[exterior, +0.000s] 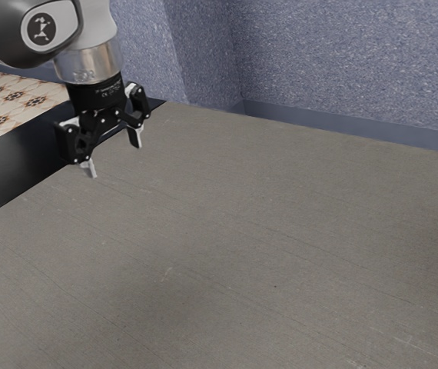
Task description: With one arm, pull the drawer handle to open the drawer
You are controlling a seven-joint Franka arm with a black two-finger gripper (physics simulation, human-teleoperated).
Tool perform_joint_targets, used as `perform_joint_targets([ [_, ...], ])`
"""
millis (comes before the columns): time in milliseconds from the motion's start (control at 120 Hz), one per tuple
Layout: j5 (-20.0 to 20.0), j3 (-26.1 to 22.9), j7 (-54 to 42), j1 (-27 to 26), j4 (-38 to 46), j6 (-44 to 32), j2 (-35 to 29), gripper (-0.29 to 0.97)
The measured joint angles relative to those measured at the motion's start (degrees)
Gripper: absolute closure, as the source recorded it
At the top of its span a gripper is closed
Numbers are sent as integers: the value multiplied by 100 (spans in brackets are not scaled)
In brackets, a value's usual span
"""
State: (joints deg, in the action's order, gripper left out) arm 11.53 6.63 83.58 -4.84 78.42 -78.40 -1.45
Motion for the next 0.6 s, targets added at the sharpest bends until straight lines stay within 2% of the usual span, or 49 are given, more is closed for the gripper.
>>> perform_joint_targets([
  [167, -238, -18, 63, 132, -61, -4, 1, 0],
  [308, -410, -102, 104, 299, -581, -6, -316, 0],
  [358, -521, -265, 112, 98, -784, -5, -344, 0],
  [433, -609, -654, 122, -506, -1059, -69, -279, 0],
  [500, -601, -919, 126, -979, -1115, -424, -64, 0],
  [600, -582, -1023, 91, -1623, -1068, -1089, 322, 0],
])
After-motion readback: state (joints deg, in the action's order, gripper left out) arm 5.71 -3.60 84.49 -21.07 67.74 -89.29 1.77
